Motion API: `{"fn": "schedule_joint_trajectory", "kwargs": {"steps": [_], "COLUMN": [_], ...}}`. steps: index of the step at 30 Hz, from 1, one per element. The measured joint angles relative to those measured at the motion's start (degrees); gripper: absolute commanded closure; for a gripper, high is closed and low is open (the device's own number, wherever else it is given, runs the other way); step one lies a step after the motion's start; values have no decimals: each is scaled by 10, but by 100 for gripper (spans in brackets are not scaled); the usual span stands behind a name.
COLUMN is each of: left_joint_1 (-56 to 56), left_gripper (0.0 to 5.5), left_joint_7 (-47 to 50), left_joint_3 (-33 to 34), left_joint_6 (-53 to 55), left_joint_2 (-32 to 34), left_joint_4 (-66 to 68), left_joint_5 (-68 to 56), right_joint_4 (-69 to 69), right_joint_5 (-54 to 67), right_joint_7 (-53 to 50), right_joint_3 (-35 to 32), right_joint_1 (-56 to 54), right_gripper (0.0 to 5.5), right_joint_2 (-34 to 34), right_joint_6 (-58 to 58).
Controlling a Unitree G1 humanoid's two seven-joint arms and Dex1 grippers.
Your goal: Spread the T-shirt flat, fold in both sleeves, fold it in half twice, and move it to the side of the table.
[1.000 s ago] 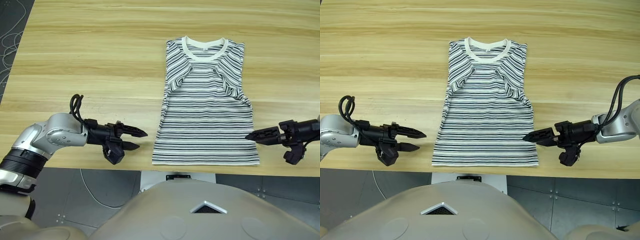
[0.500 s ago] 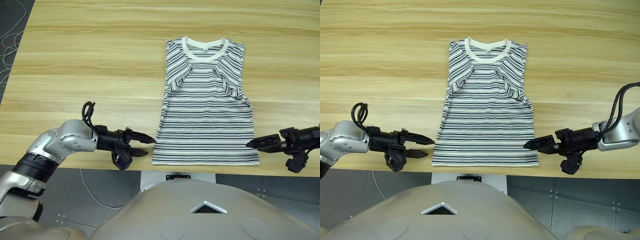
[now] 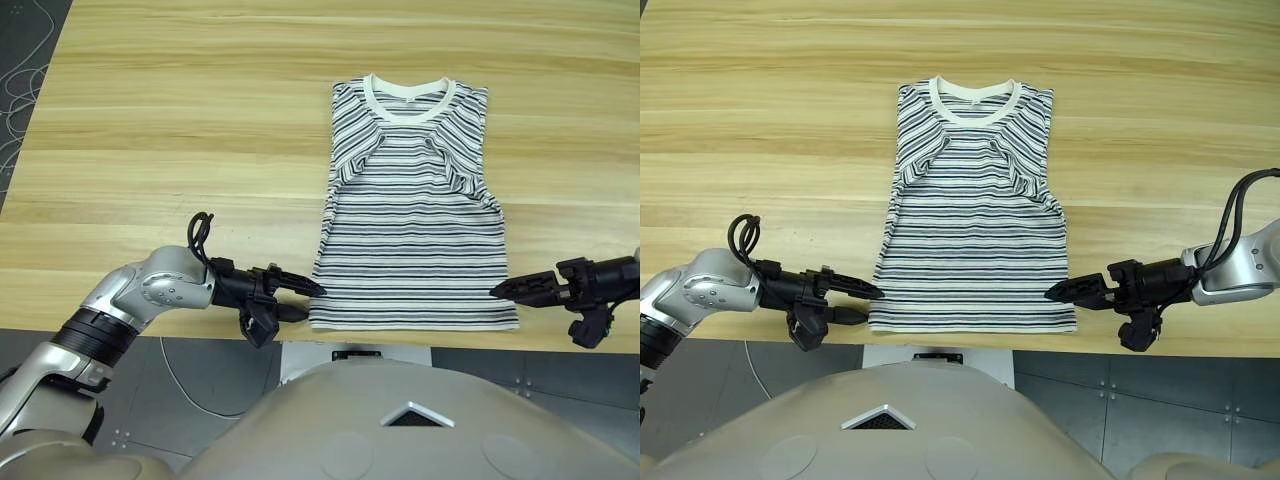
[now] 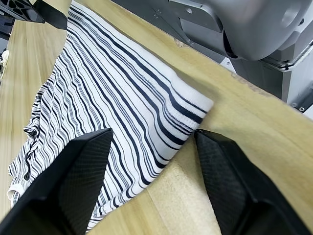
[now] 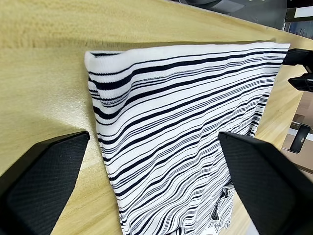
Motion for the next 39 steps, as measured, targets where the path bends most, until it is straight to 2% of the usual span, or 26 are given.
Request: {"fn": "schedule_joint_trajectory", "kwargs": {"steps": [21, 29, 39], "left_joint_1": [-33, -43, -43], "left_gripper": [236, 360, 540], "left_joint_7": [1, 2, -1], "left_joint_3": [1, 0, -11], "left_joint_6": [-27, -27, -11], "left_joint_2": [-35, -42, -42], "left_joint_4": [48, 66, 57], "left_joint_5": [15, 22, 15], "right_joint_4": [-16, 1, 23], "right_joint_5": [49, 70, 35], "right_joint_7": [30, 74, 61], "right_joint_3": [-3, -7, 1], "right_joint_1": [5, 8, 9], "right_gripper": [63, 206, 427], "right_joint_2": [45, 55, 64], "right_joint_6": [9, 7, 13]}}
